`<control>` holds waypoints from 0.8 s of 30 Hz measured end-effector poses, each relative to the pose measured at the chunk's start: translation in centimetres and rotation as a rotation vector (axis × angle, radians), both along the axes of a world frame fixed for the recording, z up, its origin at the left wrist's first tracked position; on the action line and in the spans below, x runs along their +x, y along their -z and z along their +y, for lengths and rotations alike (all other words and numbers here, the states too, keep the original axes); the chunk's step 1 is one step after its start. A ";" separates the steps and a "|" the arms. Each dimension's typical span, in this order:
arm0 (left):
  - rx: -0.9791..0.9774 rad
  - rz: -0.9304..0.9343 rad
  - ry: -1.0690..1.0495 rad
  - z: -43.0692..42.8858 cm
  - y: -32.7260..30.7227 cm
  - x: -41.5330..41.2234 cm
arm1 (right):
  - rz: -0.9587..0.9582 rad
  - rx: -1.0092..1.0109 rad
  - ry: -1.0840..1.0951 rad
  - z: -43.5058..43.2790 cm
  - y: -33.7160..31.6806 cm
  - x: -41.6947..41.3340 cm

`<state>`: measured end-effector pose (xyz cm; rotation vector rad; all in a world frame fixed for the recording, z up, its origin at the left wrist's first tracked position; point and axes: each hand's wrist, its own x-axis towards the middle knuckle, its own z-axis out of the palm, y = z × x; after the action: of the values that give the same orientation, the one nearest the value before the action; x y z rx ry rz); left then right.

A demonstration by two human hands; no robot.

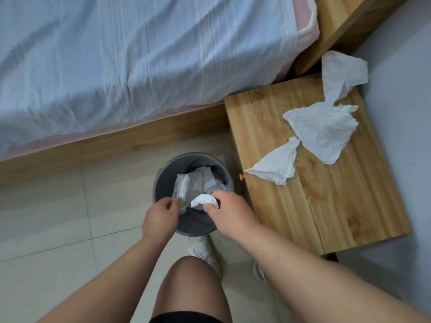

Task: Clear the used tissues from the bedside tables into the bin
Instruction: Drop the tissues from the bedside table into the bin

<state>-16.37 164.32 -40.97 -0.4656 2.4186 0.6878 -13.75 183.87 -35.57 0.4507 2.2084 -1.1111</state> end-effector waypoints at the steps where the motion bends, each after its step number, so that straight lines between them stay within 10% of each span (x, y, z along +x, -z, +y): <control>1: -0.004 -0.028 -0.006 -0.2 0.3 -0.1 | -0.024 -0.011 -0.005 -0.4 0.4 -0.3; 9: 0.037 -0.367 -0.081 -0.4 -0.3 -0.8 | -0.182 -0.049 -0.074 0.6 0.9 0.0; 17: 0.097 0.132 0.403 9.0 -6.4 -2.1 | 0.132 -0.051 0.276 12.5 -5.4 3.5; 24: 0.103 0.324 0.755 19.5 -8.9 -3.5 | 0.304 0.433 0.620 23.5 -4.7 0.2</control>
<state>-19.89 183.87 -32.11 0.6273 2.5539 0.5603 -13.53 207.34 -30.90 1.2940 2.6747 -1.0339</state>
